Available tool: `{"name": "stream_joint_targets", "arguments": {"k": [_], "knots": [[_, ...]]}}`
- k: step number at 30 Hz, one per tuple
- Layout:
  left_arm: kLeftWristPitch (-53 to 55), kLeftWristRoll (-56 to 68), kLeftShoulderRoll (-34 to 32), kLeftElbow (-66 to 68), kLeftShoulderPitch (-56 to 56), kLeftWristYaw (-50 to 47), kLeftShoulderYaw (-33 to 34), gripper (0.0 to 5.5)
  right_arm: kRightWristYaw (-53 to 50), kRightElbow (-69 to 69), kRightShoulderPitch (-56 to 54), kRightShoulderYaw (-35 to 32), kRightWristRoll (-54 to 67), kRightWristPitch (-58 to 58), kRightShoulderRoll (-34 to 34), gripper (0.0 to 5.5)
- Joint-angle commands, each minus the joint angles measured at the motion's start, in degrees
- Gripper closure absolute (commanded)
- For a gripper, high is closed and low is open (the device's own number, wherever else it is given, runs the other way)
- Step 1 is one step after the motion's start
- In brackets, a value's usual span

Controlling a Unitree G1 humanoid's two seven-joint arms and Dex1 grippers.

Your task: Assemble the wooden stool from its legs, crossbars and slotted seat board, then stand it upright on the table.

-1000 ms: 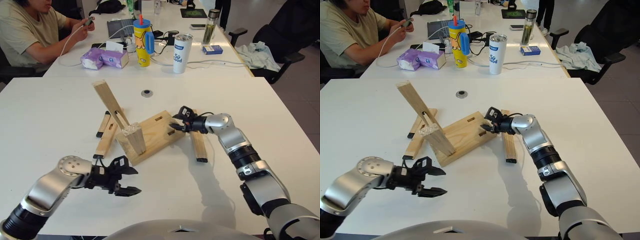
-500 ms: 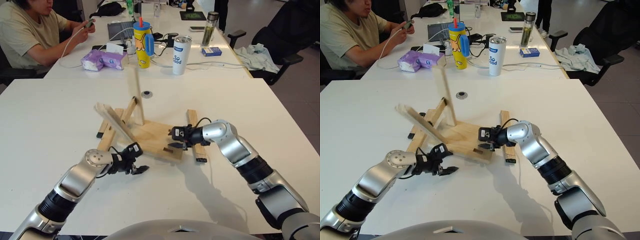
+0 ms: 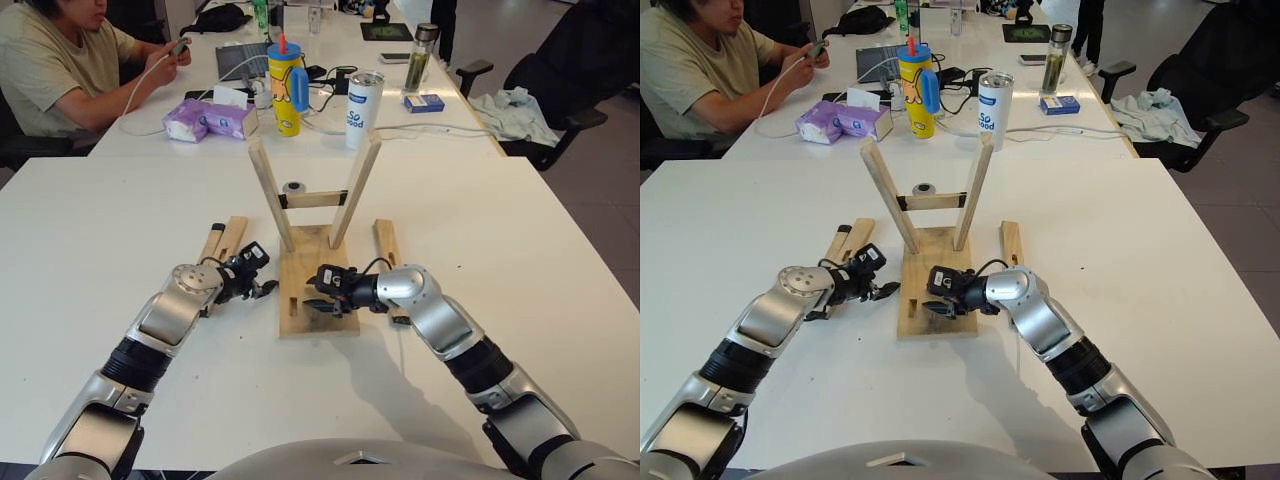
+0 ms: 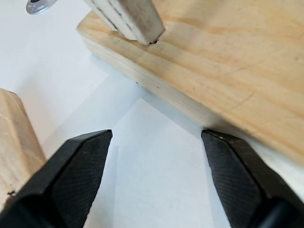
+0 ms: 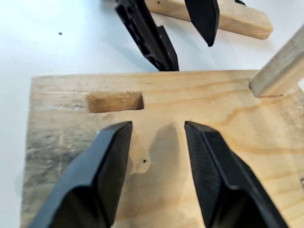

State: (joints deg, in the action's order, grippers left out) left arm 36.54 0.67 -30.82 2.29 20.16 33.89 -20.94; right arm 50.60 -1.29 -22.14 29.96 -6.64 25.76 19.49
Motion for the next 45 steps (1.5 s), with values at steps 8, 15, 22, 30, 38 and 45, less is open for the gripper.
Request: {"name": "stream_joint_targets", "arguments": {"k": [8,15,22,30,38,45], "knots": [[7.8,6.6,0.0,-10.2,-1.5,-3.0,19.1,1.99,-6.3,4.0,1.5,-1.3,-1.3,-6.6,-0.2,3.45],[11.3,7.4,-4.3,-6.1,0.9,-7.1,30.3,1.99,-11.2,-2.8,4.5,-9.4,4.8,-7.2,-2.6,3.45],[2.5,5.2,-4.3,14.0,1.9,-7.0,28.6,1.99,-13.0,-3.4,6.0,-10.1,6.1,-5.0,-4.0,3.45],[0.1,7.4,-3.5,20.7,1.8,-2.8,28.3,1.99,-12.6,-3.8,6.5,-9.7,6.2,-4.0,-4.2,3.45],[2.3,9.5,-3.2,17.9,2.1,-0.7,27.6,1.99,-13.0,-3.5,6.8,-9.3,6.0,-3.9,-4.1,3.45],[3.0,9.0,-1.6,17.5,0.9,0.3,24.3,1.99,-12.8,-3.3,6.4,-8.7,5.7,-3.7,-3.8,3.45]]}}
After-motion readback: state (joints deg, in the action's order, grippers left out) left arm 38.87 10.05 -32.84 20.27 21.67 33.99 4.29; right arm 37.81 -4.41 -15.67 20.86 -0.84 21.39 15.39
